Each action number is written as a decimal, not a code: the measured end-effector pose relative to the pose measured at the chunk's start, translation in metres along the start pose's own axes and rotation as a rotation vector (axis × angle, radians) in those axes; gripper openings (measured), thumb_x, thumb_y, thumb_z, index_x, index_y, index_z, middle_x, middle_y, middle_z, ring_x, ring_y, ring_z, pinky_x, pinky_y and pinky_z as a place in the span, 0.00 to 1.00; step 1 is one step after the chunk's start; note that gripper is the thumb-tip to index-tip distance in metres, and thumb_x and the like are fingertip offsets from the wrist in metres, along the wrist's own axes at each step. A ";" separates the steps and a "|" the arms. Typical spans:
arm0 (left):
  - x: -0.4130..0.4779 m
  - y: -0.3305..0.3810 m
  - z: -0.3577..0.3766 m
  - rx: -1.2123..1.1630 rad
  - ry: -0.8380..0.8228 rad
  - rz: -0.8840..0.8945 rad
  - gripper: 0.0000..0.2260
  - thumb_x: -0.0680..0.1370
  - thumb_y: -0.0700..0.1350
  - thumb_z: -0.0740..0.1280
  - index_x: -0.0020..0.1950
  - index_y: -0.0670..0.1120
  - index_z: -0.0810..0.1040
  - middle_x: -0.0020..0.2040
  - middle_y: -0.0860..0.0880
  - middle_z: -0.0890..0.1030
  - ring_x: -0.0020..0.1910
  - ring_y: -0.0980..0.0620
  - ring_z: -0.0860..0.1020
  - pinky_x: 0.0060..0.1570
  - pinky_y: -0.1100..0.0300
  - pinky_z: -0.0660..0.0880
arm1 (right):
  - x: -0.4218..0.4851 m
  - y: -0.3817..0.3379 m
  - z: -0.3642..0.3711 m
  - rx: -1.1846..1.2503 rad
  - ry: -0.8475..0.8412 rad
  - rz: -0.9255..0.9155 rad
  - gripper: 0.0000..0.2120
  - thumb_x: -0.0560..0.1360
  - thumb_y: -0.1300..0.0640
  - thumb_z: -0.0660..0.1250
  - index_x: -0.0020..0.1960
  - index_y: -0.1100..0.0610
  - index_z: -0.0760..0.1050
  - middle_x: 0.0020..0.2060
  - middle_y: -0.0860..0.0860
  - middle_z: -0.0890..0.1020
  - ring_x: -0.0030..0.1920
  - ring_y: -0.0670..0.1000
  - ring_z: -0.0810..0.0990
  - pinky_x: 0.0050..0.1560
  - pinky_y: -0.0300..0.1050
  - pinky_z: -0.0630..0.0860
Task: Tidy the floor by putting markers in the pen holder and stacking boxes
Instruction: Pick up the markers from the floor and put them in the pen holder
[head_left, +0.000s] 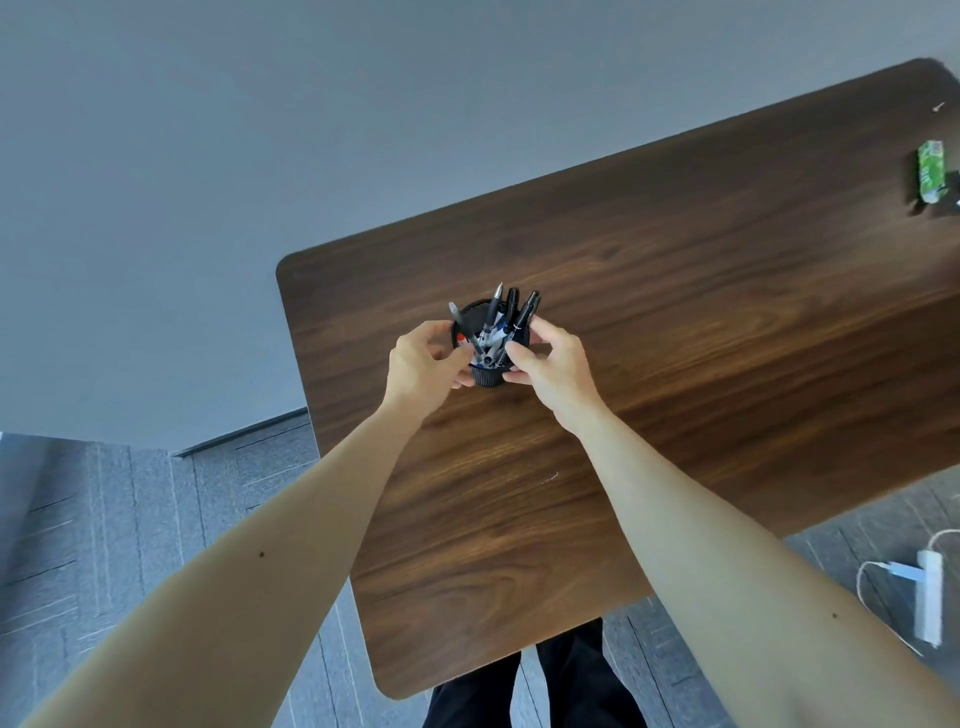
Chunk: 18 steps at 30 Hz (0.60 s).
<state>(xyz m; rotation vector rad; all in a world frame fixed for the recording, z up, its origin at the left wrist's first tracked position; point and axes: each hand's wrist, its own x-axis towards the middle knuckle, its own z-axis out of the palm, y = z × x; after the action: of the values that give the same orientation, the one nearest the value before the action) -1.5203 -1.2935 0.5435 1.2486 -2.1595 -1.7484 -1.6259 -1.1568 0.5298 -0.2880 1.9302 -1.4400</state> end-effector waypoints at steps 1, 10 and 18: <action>0.006 0.000 -0.008 -0.003 0.020 -0.003 0.14 0.79 0.43 0.70 0.64 0.45 0.78 0.43 0.48 0.86 0.35 0.51 0.86 0.41 0.58 0.83 | 0.007 -0.006 0.009 0.007 0.001 0.000 0.19 0.77 0.61 0.69 0.67 0.55 0.76 0.62 0.56 0.76 0.52 0.52 0.84 0.46 0.48 0.84; 0.051 0.006 -0.061 -0.018 0.121 0.001 0.08 0.80 0.43 0.67 0.59 0.47 0.80 0.43 0.51 0.86 0.38 0.52 0.86 0.43 0.58 0.83 | 0.061 -0.046 0.066 0.091 -0.032 0.045 0.14 0.79 0.68 0.63 0.62 0.59 0.79 0.55 0.60 0.80 0.51 0.55 0.84 0.47 0.46 0.84; 0.031 0.001 -0.075 0.008 0.163 -0.078 0.19 0.78 0.48 0.69 0.68 0.44 0.75 0.47 0.47 0.85 0.38 0.53 0.86 0.46 0.54 0.84 | 0.039 -0.056 0.051 -0.098 0.012 0.118 0.17 0.79 0.63 0.64 0.67 0.59 0.75 0.48 0.52 0.79 0.42 0.50 0.82 0.44 0.43 0.83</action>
<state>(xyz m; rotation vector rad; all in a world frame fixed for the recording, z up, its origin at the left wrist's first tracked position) -1.5010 -1.3707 0.5569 1.4411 -2.0550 -1.6047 -1.6339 -1.2362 0.5581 -0.2070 1.9965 -1.2761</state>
